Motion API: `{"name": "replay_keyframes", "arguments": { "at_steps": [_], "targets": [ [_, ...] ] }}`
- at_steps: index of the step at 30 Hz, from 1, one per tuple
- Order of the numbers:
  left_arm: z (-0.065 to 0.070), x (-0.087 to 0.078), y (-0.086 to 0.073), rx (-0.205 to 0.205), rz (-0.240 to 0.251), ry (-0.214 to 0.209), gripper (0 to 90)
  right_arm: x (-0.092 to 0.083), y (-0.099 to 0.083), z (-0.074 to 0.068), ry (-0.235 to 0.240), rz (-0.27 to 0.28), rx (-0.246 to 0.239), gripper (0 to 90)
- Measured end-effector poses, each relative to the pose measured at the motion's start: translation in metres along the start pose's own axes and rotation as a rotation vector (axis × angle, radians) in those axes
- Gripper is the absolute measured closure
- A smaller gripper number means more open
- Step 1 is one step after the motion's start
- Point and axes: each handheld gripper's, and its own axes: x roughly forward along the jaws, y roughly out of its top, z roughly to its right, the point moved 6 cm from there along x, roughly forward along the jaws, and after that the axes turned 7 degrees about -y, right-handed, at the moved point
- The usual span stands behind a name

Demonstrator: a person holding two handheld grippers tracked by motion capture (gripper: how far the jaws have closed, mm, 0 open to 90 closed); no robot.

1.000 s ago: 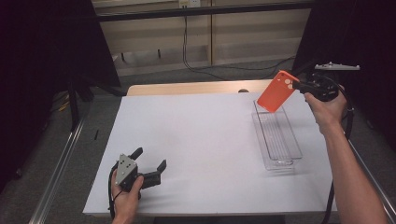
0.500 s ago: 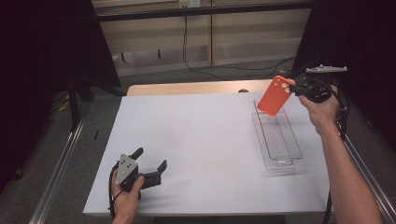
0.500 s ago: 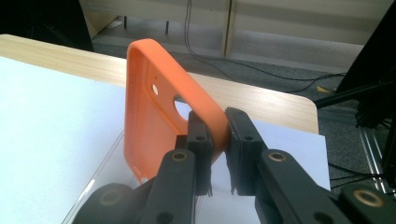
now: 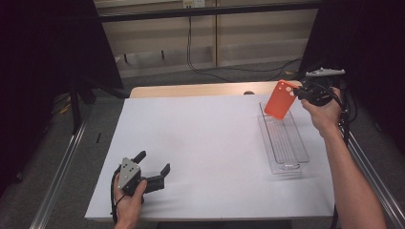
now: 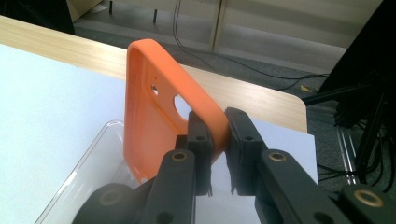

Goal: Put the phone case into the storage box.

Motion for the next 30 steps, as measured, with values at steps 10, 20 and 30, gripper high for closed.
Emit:
{"name": "replay_keyframes", "arguments": {
  "at_steps": [10,20,30],
  "targets": [
    [-0.001,-0.001,0.000,0.005,-0.001,0.004,2.1,0.004,-0.003,-0.003,-0.015,-0.016,-0.024,80.6],
    [0.000,0.000,0.000,0.001,-0.001,0.001,2.1,0.009,-0.004,-0.011,-0.025,-0.024,-0.051,80.5],
    [0.000,0.000,0.000,0.001,0.001,-0.002,2.1,0.015,-0.006,-0.011,-0.041,-0.041,-0.065,80.5]
  ]
}}
